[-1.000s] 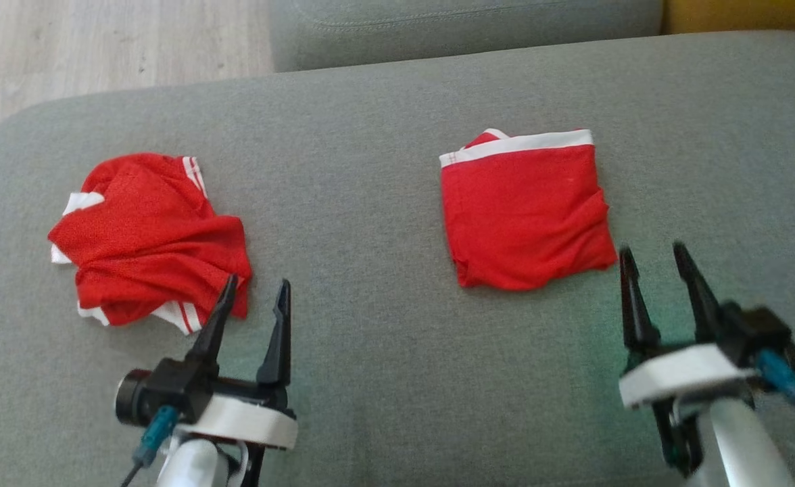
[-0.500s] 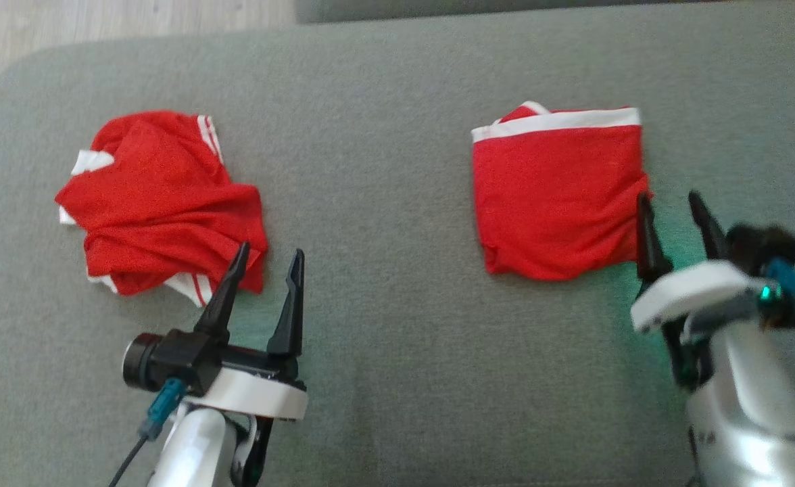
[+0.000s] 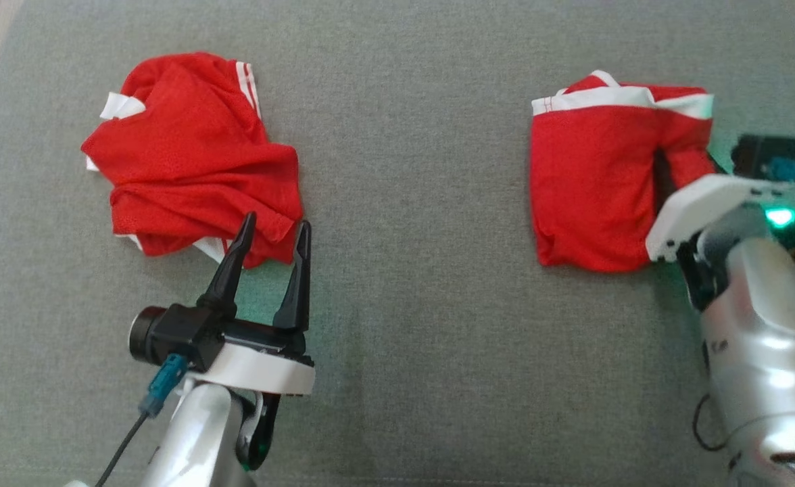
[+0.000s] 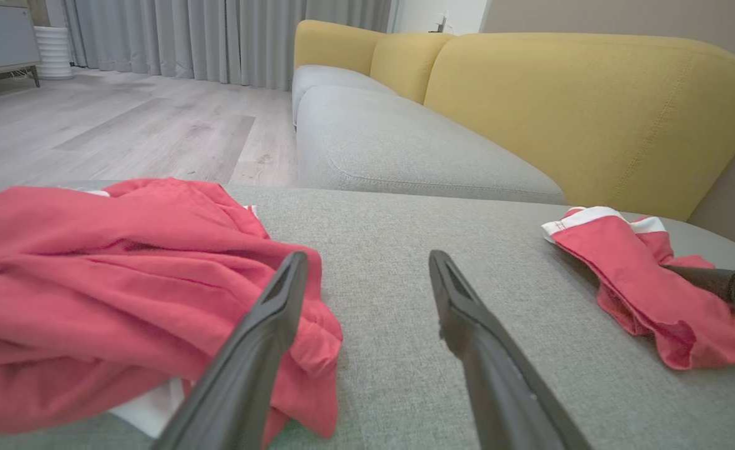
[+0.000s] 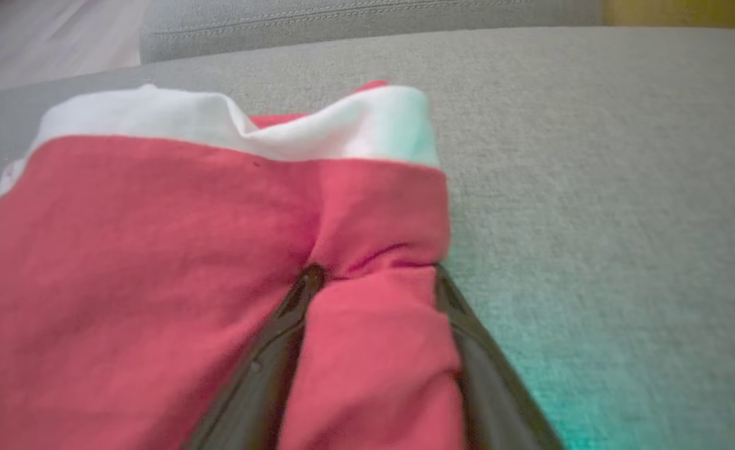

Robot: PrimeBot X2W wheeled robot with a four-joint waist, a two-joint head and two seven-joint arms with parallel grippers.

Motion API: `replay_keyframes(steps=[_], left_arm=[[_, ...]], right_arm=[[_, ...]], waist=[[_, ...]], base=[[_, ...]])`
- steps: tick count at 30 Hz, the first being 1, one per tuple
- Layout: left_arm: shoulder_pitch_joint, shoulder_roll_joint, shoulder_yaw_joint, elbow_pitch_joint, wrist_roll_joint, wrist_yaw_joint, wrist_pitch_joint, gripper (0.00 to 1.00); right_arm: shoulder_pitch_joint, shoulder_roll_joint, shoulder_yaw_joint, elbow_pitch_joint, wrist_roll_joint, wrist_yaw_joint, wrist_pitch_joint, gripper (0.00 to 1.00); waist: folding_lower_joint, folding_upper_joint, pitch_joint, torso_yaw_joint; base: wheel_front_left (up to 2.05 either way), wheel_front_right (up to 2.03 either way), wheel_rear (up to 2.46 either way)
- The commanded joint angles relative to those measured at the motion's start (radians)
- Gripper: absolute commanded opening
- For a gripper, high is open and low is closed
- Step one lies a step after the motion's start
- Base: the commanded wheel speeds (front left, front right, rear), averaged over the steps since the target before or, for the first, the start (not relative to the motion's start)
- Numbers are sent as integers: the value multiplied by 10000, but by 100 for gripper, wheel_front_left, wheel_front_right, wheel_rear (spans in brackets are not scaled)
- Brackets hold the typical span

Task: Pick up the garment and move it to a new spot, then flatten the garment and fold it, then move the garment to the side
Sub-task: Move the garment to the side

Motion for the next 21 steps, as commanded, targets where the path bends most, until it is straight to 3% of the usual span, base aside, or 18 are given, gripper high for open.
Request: replay_keyframes(steps=[1,6,10,21], left_arm=[[-323,40,253,-264,-39,57,-51,100],[-364,40,328,-238,-99,133,-51,100],[-328,40,416,-245,-97,148,-51,100],[-387,39,555,-409,-3,77,-51,100]], right_arm=[[50,207,411,199,-210,-30,293,0],[-213,-197,838,247,-757,-30,160,0],[-299,-881,1295,46,-1004,-30,-27,0],[-248,-4392,2107,-498,-1524,-30,-18,0]], waist=[[0,0,48,-2],[0,0,-22,-199],[0,0,-189,-454],[0,0,-77,-612]], base=[[0,0,0],[0,0,0],[0,0,0],[0,0,0]])
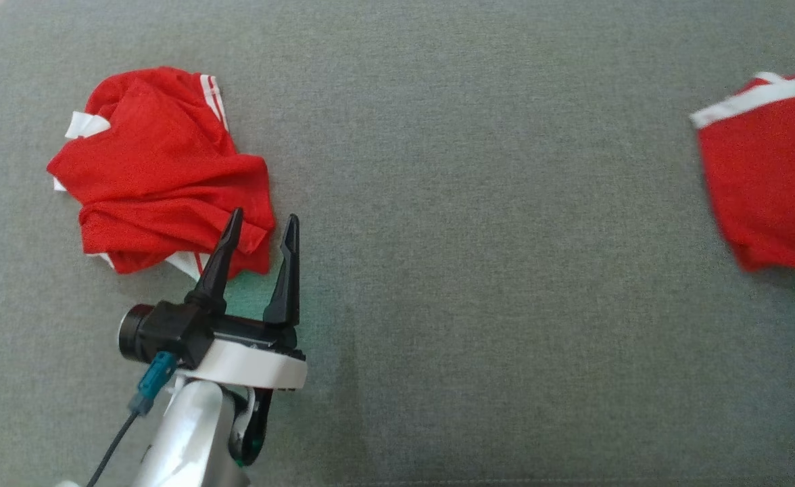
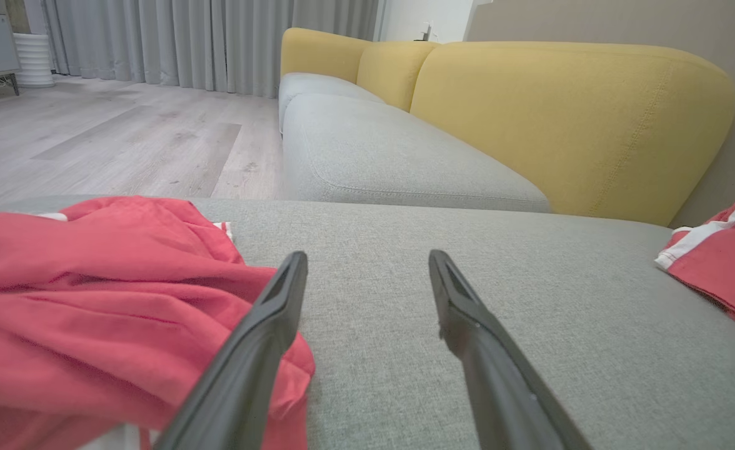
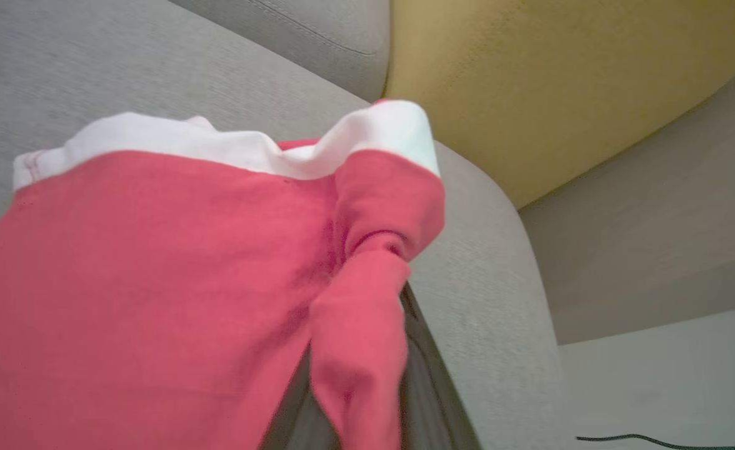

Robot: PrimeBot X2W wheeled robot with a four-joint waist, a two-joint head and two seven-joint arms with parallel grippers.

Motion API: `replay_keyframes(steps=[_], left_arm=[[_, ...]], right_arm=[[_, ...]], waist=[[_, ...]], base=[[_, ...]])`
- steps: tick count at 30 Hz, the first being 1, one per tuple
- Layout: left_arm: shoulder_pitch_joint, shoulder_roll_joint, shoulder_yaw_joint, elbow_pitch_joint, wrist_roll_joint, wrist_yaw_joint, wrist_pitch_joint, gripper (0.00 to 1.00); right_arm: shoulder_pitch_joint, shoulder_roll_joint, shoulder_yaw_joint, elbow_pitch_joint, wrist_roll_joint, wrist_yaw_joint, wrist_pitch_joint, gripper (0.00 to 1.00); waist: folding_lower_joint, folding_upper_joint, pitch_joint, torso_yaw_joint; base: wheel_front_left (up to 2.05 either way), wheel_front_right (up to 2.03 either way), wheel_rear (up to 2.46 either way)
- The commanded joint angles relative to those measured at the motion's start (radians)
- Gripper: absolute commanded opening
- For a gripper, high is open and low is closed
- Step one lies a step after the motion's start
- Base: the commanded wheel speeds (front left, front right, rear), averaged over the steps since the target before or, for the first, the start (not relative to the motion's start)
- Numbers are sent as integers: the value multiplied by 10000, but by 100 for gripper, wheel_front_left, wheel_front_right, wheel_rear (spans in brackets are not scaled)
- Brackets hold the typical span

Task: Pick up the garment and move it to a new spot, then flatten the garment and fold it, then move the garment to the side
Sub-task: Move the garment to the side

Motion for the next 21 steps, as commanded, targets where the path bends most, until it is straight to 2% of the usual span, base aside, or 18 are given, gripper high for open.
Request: replay_keyframes(steps=[1,4,8,21], left_arm=[[-343,39,317,-328,9,-11,-51,100],[-332,39,393,-329,22,-27,-51,100],[-349,39,432,-320,61,-64,-51,100],[-274,39,730,-299,194,-113,-51,100]], right_arm=[[53,-433,29,-256,-21,-30,-58,0],[75,-1005,-306,-46,16,-30,-88,0],[45,-1335,-689,218,-62,-30,-116,0],[-185,-1152,-1530,616,-510,-30,-321,0]], waist=[[-2,0,5,39],[-2,0,45,116],[-2,0,94,209],[-2,0,43,245]], base=[[0,0,0],[0,0,0],[0,0,0],[0,0,0]])
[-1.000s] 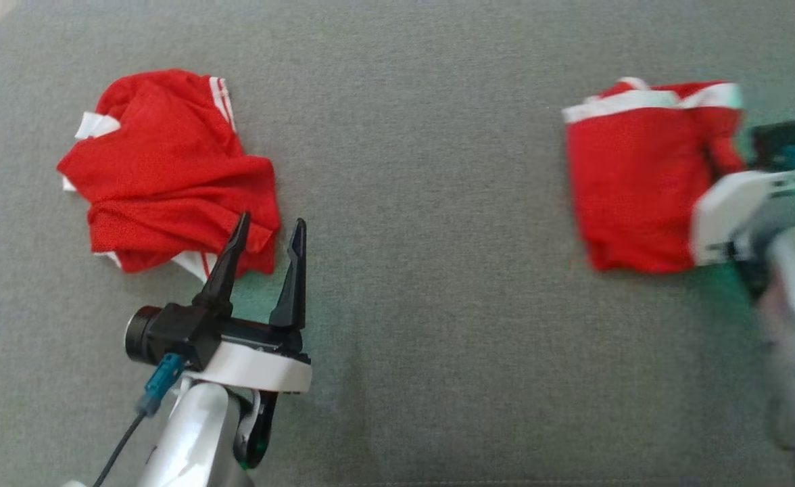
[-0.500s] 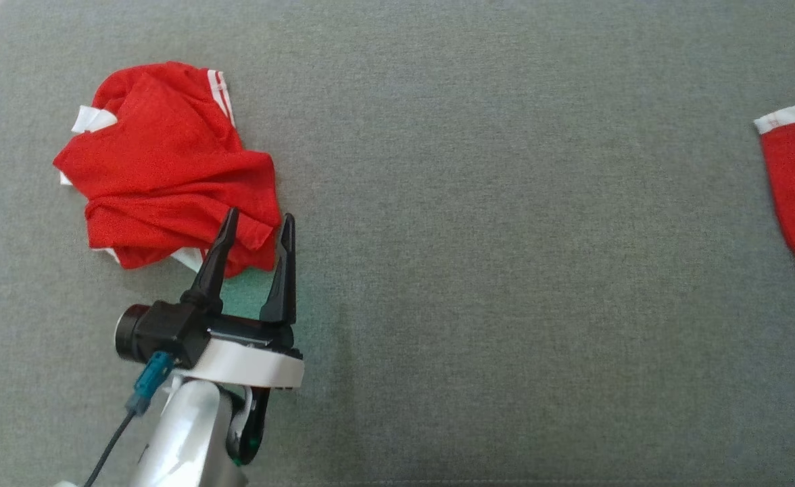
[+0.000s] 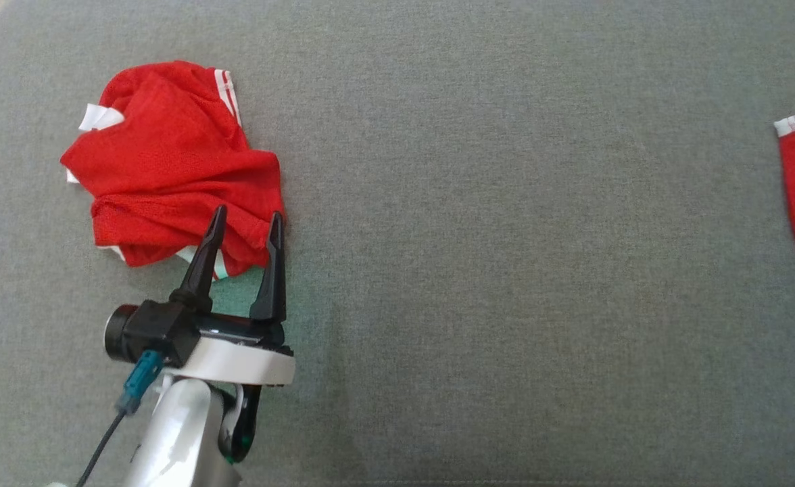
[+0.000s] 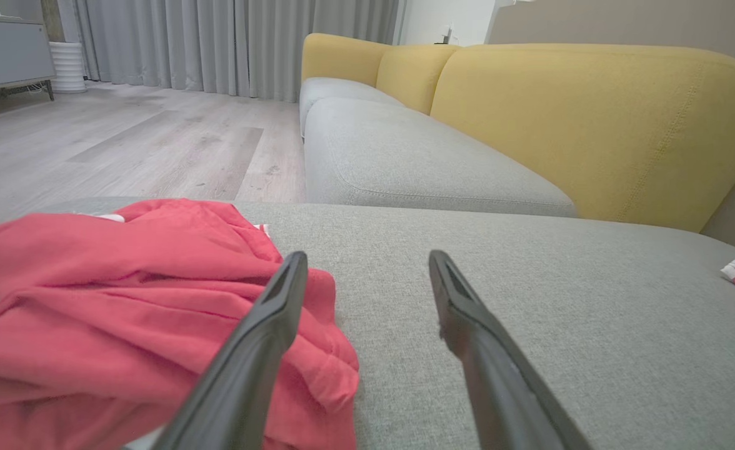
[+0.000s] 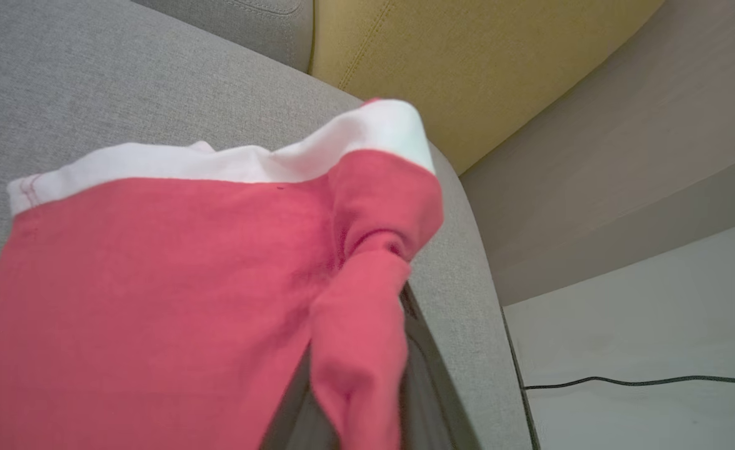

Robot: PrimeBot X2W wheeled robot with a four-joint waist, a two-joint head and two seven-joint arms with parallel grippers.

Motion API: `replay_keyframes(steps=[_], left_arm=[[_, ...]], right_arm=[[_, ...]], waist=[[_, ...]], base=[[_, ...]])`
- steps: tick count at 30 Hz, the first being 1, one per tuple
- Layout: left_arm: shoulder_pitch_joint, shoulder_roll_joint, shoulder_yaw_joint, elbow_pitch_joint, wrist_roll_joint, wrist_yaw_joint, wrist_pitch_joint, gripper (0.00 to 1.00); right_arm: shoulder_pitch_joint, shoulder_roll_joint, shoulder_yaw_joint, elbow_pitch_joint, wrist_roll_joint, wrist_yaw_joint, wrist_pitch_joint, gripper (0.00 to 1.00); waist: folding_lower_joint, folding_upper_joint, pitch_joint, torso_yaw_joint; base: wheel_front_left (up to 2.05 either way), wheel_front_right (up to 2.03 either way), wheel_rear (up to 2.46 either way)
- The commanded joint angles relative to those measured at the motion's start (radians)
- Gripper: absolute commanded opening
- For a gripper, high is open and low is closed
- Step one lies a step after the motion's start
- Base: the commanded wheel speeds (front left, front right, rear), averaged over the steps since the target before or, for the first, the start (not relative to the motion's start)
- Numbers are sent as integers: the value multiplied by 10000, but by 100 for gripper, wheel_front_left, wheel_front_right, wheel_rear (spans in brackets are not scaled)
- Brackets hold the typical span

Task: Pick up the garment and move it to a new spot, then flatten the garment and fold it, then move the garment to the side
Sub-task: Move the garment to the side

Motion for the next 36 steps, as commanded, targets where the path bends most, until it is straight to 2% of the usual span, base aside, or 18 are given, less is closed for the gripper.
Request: replay_keyframes(steps=[1,2,7,10,14,20,24,27,31,36], left_arm=[[-273,41,336,-292,81,-32,-51,100],[-273,41,342,-288,85,-36,-51,100],[-212,41,361,-242,86,-47,-51,100],[-122,41,408,-249,99,-41,-51,100],[68,41,493,-342,148,-24,-51,100],[464,41,605,-490,225,11,-51,100],[814,41,630,-508,250,56,-51,100],[1063,41,590,-517,247,90,-51,100],[1451,41,491,-521,66,149,-51,100],[1760,41,360,-513,-174,211,-51,100]], right_arm=[[-191,-195,22,-203,-4,-30,-113,19],[-229,-120,-67,-158,62,-30,-82,98],[-346,166,-349,-353,24,-30,-376,100],[-365,565,-407,-644,19,-30,-732,100],[-357,1395,-218,-1194,241,-30,-1345,100],[21,3103,322,-2529,1414,-30,-2141,100],[841,4318,608,-3755,2221,-30,-2329,100],[1789,4871,1031,-4560,2680,-30,-2417,100],[3261,5235,1473,-5392,3155,-30,-2663,100],[4876,5310,1925,-6134,3945,-30,-3001,100]], waist=[[0,0,-10,-6],[0,0,-21,-14],[0,0,-199,-70],[0,0,-472,-138],[0,0,-964,-271],[0,0,-1864,-500],[0,0,-2423,-642],[0,0,-2718,-694],[0,0,-2995,-717],[0,0,-3062,-673]], base=[[0,0,0],[0,0,0],[0,0,0],[0,0,0],[0,0,0],[0,0,0],[0,0,0],[0,0,0],[0,0,0],[0,0,0]])
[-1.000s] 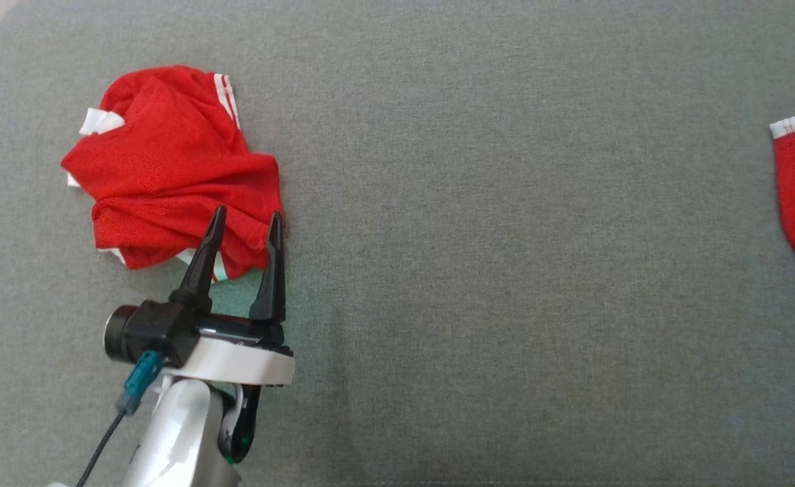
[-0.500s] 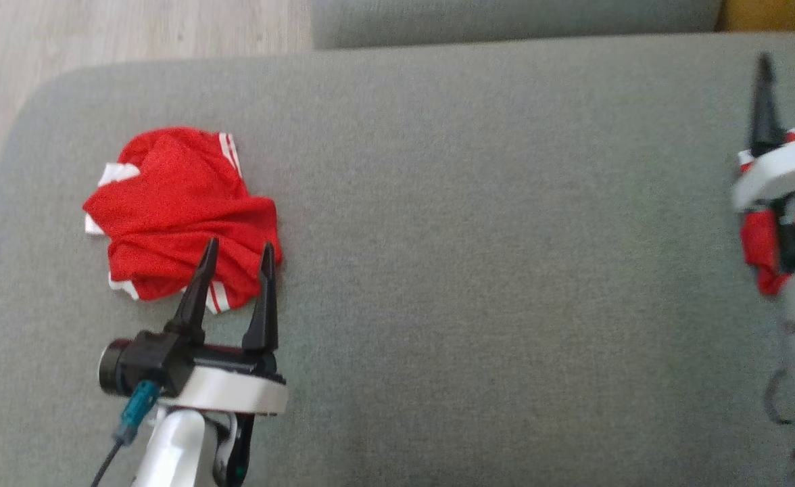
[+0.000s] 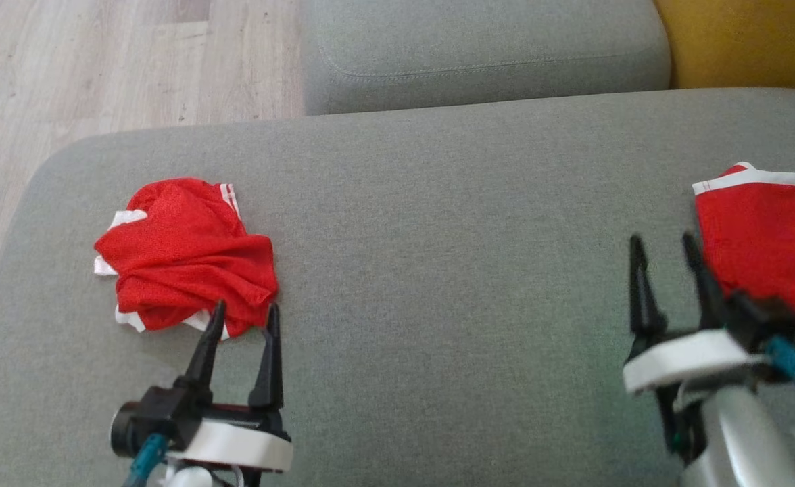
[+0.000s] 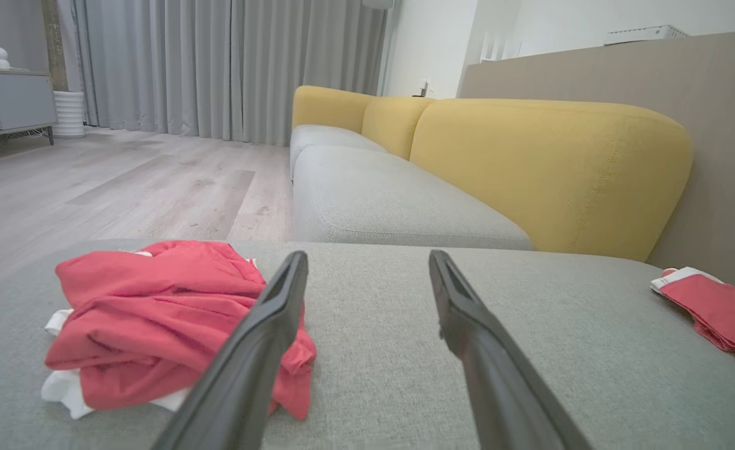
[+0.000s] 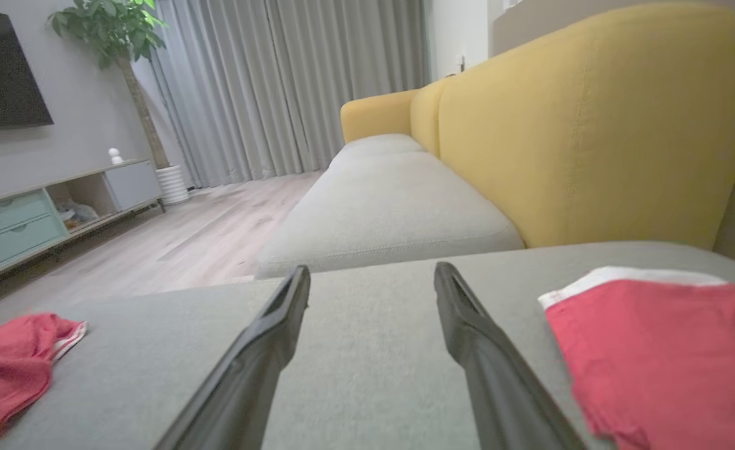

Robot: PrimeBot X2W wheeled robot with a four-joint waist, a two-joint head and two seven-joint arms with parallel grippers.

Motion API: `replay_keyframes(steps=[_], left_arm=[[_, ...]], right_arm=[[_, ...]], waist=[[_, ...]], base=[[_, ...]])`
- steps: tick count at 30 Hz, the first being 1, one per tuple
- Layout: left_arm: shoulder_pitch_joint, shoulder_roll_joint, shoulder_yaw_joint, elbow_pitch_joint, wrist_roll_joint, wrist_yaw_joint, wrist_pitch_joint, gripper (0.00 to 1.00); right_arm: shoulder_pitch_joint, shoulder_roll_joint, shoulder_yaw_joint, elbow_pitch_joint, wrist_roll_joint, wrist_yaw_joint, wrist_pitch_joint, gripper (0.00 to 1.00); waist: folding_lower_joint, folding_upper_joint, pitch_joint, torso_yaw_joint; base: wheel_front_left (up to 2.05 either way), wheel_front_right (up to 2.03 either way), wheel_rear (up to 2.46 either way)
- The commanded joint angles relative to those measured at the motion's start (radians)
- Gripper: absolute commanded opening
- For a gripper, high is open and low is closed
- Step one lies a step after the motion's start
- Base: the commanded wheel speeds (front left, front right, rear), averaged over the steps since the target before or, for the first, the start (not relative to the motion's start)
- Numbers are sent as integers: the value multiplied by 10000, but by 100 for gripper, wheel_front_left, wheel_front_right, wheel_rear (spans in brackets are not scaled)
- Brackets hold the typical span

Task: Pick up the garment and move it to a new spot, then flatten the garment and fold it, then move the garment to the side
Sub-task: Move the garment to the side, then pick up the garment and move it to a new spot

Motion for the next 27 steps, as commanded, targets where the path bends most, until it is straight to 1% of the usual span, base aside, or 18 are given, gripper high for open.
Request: replay_keyframes(steps=[1,6,10,15,18,21,27], left_arm=[[-277,32,256,-301,-32,49,-51,100],[-209,32,248,-320,-182,114,-51,100],[-235,32,303,-349,-290,196,-51,100],[-297,31,312,-356,-266,197,-51,100],[-323,31,178,-312,-174,176,-51,100],[-355,31,120,-301,-108,184,-51,100],[-254,32,366,-132,133,140,-51,100]], right_arm=[[-116,53,418,-485,250,-30,-143,100],[531,56,615,-778,534,-30,-210,100],[619,57,656,-942,515,-30,-217,100],[657,57,651,-1131,510,-30,-219,100],[820,57,615,-1199,599,-30,-220,100],[1005,58,898,-1287,672,-30,-220,100],[1257,58,1363,-1325,699,-30,-221,100]], waist=[[2,0,12,6],[2,0,55,22],[2,0,75,40],[2,0,69,107],[2,0,-23,366],[2,0,-82,732],[2,0,-219,1484]], base=[[0,0,0],[0,0,0],[0,0,0],[0,0,0],[0,0,0],[0,0,0],[0,0,0]])
